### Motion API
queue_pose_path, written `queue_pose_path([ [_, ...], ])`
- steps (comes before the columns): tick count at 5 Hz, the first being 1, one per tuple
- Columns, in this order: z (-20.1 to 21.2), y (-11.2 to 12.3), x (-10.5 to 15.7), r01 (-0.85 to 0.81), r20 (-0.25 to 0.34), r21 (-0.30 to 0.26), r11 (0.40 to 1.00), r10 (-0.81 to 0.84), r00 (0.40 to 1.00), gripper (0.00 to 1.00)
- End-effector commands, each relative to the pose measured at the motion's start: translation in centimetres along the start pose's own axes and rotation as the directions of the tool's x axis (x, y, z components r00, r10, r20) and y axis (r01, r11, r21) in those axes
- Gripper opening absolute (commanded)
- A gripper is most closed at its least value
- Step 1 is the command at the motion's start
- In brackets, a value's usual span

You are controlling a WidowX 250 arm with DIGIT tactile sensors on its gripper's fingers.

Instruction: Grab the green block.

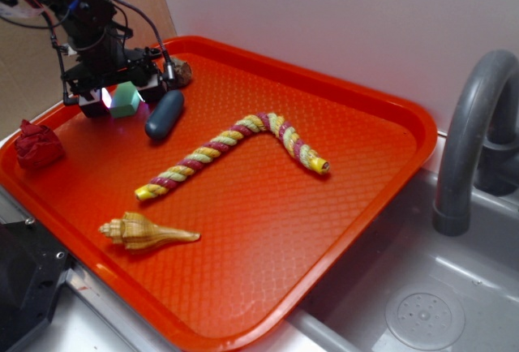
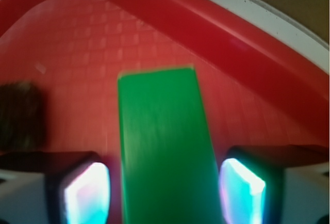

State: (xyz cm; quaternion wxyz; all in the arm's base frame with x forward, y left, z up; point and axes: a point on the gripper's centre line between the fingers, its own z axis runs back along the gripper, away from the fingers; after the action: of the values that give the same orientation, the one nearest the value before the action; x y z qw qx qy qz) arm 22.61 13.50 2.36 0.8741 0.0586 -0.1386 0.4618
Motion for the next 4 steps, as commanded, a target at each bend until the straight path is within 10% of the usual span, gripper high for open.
queue_pose_path([
  [1, 3.4, 0.8, 0.9, 0.271, 0.074, 0.047, 0.961, -0.274, 0.959, 0.00],
  [3, 9.2, -1.9, 2.1, 0.310, 0.125, 0.103, 0.945, -0.322, 0.939, 0.00],
  [4, 12.6, -5.1, 0.9, 0.392, 0.015, 0.096, 0.915, -0.395, 0.918, 0.00],
])
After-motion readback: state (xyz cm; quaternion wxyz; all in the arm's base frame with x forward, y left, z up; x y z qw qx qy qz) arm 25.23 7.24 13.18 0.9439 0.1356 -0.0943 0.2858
